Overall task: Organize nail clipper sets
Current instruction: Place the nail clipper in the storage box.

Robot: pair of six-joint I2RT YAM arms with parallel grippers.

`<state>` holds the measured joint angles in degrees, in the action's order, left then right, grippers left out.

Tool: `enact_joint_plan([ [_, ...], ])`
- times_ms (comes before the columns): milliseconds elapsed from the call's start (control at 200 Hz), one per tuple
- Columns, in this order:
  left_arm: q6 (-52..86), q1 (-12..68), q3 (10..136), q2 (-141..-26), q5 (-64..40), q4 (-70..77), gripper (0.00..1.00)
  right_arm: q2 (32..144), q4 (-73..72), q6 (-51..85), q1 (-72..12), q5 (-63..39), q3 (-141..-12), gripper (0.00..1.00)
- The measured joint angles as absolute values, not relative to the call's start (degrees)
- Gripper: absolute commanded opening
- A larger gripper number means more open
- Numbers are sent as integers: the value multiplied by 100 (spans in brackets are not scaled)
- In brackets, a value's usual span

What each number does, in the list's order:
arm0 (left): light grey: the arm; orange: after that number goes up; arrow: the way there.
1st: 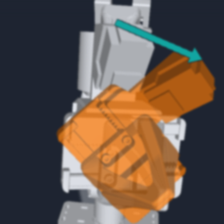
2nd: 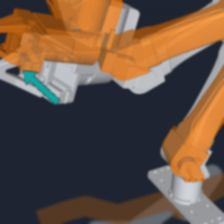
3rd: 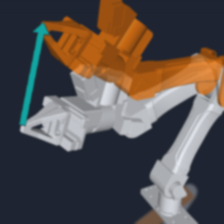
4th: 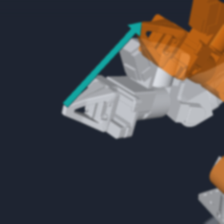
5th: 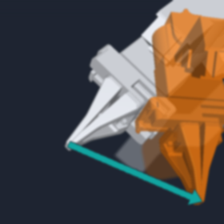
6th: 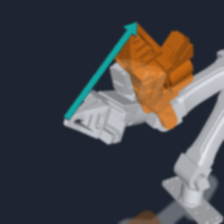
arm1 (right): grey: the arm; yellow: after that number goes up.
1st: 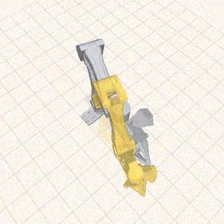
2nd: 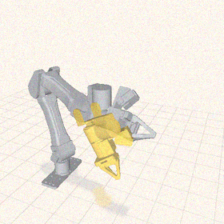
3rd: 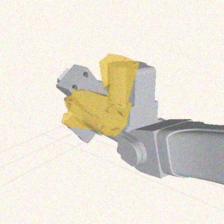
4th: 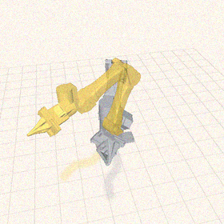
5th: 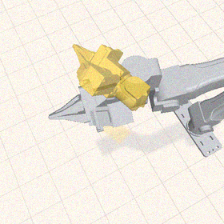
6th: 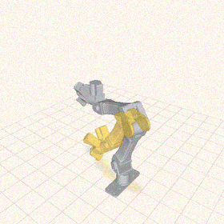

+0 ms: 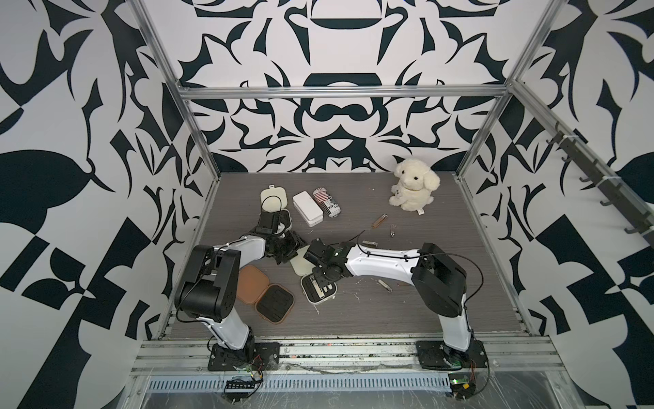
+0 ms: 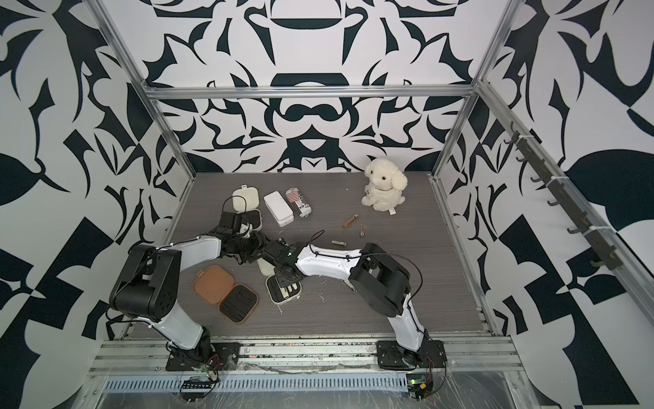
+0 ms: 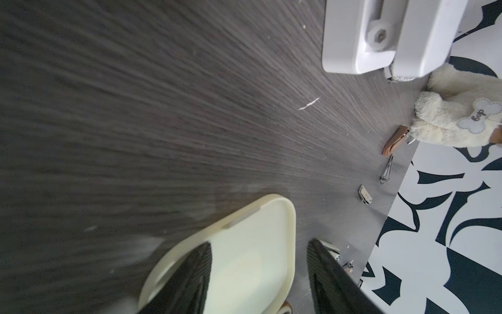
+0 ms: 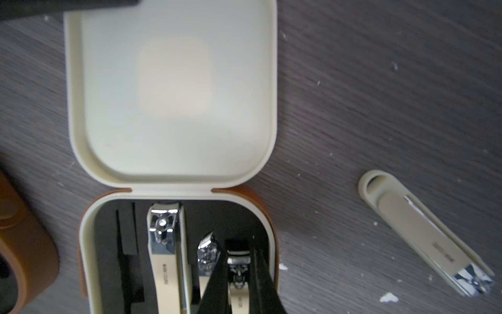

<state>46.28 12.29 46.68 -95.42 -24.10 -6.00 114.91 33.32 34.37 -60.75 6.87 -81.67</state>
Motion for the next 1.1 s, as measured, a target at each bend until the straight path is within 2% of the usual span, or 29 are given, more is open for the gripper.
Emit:
enact_joint_plan([
  [215,4633,1232,4668,-9542,-2427,-598,61,11491,3341,3450,-6077,685,-8182,9],
  [855,4635,1229,4646,-9542,-2475,-556,60,11546,3590,3457,-5970,604,-8342,29],
  [1100,4635,1229,4646,-9542,-2475,-554,60,11546,3621,3450,-5955,604,-8451,32],
])
